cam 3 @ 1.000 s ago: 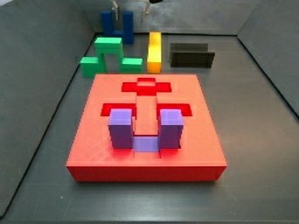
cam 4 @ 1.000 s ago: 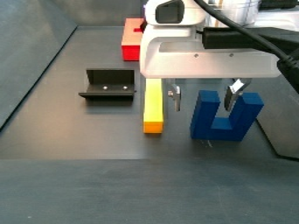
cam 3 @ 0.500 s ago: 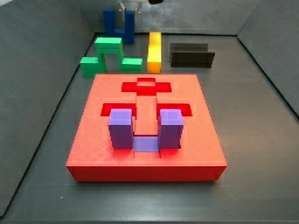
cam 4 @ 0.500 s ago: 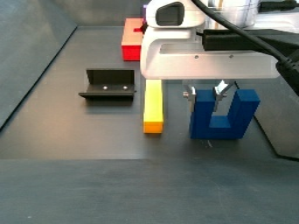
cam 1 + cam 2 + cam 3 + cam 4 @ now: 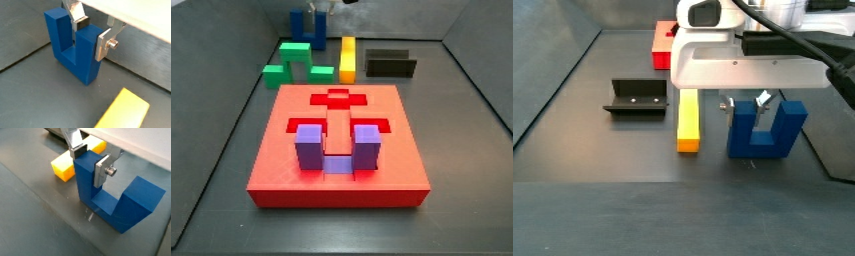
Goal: Pick up the blue object. Move up. Move to above the board. Insert the blue object.
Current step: Pick up the blue object.
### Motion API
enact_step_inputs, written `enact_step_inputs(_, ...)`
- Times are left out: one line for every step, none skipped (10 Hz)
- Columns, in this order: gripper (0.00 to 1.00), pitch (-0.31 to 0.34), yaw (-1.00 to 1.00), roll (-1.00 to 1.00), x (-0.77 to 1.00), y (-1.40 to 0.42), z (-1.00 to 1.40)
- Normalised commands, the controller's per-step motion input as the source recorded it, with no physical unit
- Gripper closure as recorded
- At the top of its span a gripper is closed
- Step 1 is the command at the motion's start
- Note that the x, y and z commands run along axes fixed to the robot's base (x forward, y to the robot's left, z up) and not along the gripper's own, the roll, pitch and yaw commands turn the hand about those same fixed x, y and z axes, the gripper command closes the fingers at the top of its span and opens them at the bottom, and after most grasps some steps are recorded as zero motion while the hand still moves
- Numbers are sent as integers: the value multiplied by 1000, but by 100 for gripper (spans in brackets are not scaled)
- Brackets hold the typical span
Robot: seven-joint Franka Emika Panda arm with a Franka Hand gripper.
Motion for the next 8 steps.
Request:
enact_step_inputs(100,0,0,0,0,0,0)
enact_step_inputs(100,0,0,0,0,0,0)
enact_step_inputs(100,0,0,0,0,0,0)
enact_step_inputs(100,0,0,0,0,0,0)
enact_step_inputs(100,0,0,0,0,0,0)
enact_step_inputs(100,0,0,0,0,0,0)
enact_step_inputs(100,0,0,0,0,0,0)
enact_step_inputs(100,0,0,0,0,0,0)
